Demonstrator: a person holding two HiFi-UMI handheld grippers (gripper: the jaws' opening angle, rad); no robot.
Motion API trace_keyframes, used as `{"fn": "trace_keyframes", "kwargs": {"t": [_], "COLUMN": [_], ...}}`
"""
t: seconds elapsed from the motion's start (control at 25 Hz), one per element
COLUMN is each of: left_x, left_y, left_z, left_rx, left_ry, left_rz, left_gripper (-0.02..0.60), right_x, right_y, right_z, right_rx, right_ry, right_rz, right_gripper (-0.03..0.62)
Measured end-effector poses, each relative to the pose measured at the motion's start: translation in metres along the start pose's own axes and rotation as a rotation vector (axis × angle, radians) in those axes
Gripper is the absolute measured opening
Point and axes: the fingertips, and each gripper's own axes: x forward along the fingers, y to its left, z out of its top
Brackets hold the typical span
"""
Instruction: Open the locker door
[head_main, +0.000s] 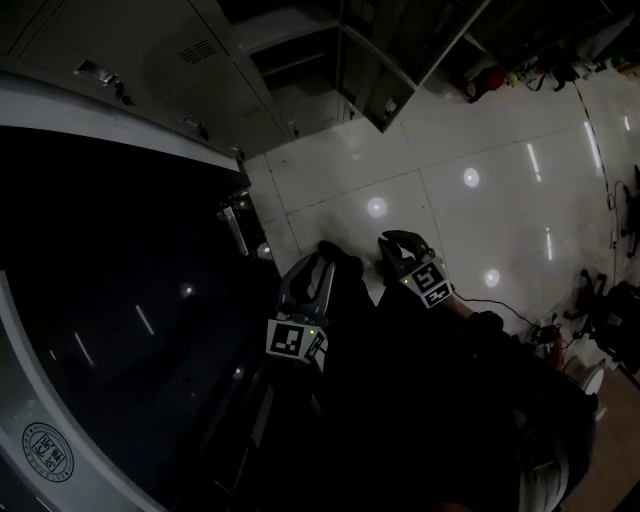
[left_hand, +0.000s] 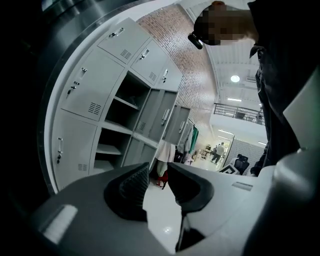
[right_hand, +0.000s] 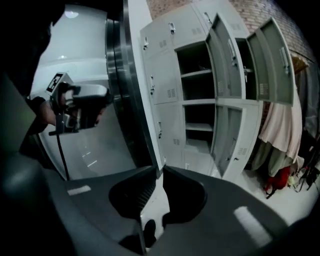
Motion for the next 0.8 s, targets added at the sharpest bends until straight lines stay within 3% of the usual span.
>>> {"fn": "trace_keyframes", "kwargs": {"t": [0.24,0.64,0.8], "left_x": [0.013,0.017,0.009], "left_y": [-0.078,-0.251,-0.292], "left_z": [-0.041,-0.090,-0.096], "left_rx": [0.029,0.035,0.065], "left_ry": [0.024,-0.084,-0.113], "left_rz": [-0.001,0.126,0.164], "left_gripper": [0.115,0.110,0.110], "right_x": [-0.090,-0.271,-0.312], "right_y": [0.030,-0.017,-0.028], "right_z": [0.006,-0.016,-0.026], "right_rx": [-0.106,-0.253,-0.192], "right_ry": [-0.159,-0.340,-0.409], "right_rz": [0.071,0.097,0.070], "right_gripper": [0.003,0.002,0.002]}}
